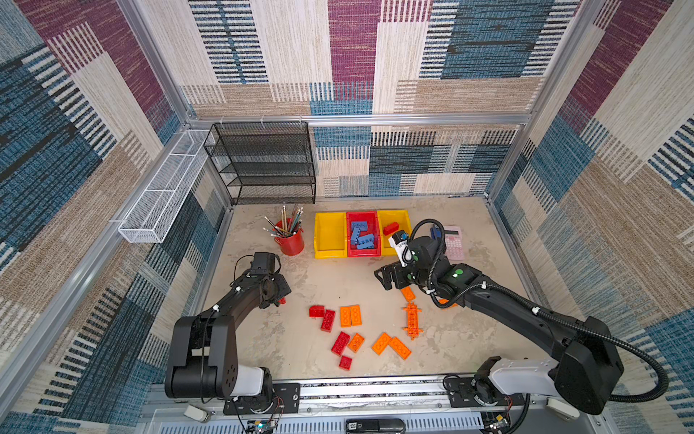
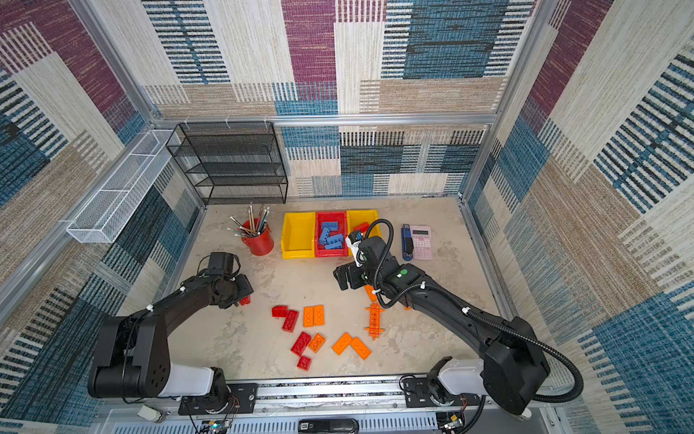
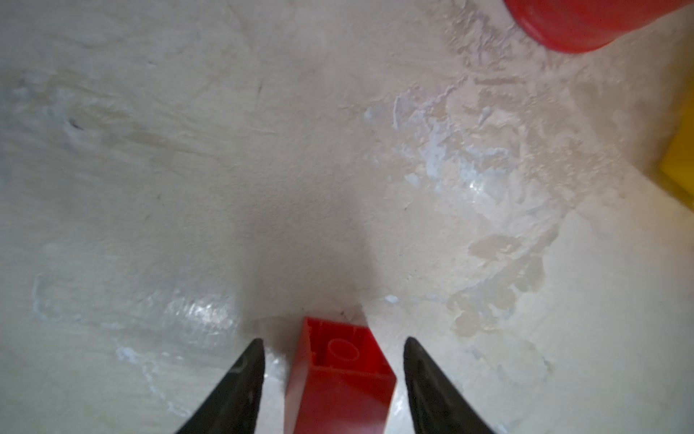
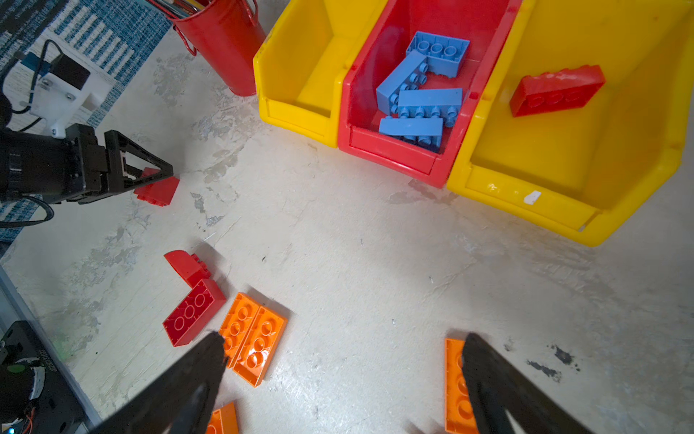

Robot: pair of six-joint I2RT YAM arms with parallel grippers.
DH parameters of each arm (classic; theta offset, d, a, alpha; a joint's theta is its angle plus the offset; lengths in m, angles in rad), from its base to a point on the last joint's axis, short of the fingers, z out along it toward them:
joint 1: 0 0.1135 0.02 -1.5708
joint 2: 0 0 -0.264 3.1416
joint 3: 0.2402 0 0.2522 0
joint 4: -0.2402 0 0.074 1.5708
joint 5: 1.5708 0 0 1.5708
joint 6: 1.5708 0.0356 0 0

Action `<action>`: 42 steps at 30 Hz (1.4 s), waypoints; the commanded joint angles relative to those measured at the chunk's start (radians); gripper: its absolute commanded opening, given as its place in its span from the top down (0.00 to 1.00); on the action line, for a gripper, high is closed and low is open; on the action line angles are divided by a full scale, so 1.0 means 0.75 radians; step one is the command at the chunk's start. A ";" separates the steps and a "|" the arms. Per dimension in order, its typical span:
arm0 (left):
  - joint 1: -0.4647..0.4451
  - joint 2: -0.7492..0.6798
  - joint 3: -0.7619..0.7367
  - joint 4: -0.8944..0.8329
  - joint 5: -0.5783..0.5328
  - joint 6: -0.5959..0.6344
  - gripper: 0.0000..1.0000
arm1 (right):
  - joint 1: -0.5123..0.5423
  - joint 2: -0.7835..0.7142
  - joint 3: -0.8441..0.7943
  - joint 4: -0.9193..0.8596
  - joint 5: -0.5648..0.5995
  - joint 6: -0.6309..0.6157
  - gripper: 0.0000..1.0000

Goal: Sort the legos into containers by color
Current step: 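Grasp the small red brick with the left gripper while the right arm returns, then lift the small red brick with the left gripper and carry it toward the bins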

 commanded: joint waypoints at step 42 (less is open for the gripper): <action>-0.778 0.972 1.870 -0.656 -0.078 0.130 0.83 | -0.003 -0.657 -0.317 -0.013 0.311 0.322 0.01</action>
